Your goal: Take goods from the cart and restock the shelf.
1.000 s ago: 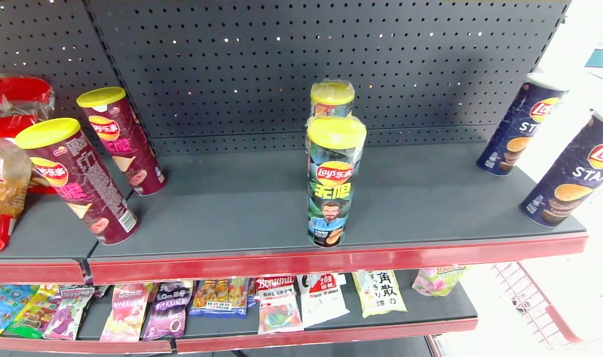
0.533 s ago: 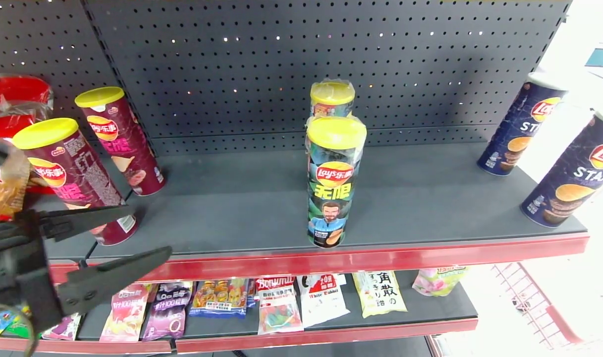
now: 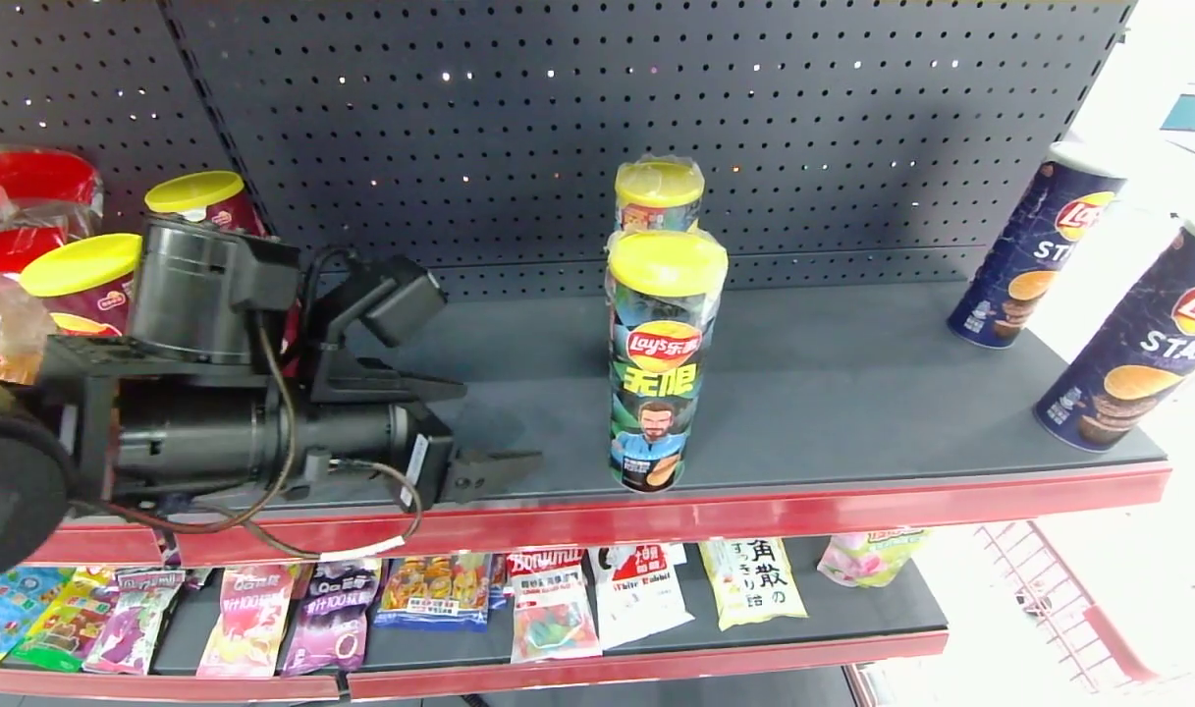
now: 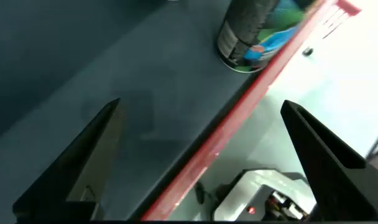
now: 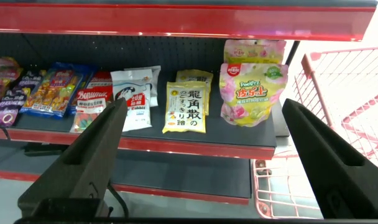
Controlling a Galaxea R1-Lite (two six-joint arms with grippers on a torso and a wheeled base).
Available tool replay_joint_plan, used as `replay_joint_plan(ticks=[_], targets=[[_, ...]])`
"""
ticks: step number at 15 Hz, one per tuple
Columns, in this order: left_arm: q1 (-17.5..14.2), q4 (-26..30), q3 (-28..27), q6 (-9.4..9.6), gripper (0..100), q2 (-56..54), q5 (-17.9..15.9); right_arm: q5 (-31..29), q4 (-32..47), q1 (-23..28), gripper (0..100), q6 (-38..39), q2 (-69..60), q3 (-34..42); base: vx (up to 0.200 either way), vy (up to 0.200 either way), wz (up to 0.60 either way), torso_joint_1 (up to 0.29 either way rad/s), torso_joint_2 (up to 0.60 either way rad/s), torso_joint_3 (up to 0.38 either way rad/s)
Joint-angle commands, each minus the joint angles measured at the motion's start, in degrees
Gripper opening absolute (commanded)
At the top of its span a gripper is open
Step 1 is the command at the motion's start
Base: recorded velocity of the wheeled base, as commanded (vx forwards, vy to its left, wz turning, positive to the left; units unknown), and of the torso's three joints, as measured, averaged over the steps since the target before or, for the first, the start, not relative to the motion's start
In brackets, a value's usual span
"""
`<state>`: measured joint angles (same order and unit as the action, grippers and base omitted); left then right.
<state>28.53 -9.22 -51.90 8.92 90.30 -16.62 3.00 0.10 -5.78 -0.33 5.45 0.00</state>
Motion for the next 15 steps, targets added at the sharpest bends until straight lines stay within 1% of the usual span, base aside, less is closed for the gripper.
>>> replay_joint_plan(ticks=[1, 3, 5, 7, 15], targets=[[1.88, -0.01, -2.60, 0.04, 100, 6.74, 1.67, -0.01, -0.01, -0.02, 100, -0.02, 0.09, 0.00, 0.000, 0.000, 0.00, 0.000, 0.00, 0.000], [2.06, -0.10, -5.50, 0.04, 100, 9.99, 3.34, -0.01, -0.01, -0.02, 100, -0.02, 0.09, 0.00, 0.000, 0.000, 0.00, 0.000, 0.00, 0.000], [2.06, -0.01, -7.08, 0.04, 100, 11.48, 3.87, 0.08, -0.01, -0.02, 100, -0.02, 0.09, 0.00, 0.000, 0.000, 0.00, 0.000, 0.00, 0.000], [2.06, -0.01, -8.84, 0.04, 100, 13.50, 5.81, -0.01, -0.01, -0.02, 100, -0.02, 0.09, 0.00, 0.000, 0.000, 0.00, 0.000, 0.00, 0.000], [3.11, -0.10, -11.21, 0.04, 100, 15.96, 5.89, -0.01, -0.01, -0.02, 100, -0.02, 0.09, 0.00, 0.000, 0.000, 0.00, 0.000, 0.00, 0.000]])
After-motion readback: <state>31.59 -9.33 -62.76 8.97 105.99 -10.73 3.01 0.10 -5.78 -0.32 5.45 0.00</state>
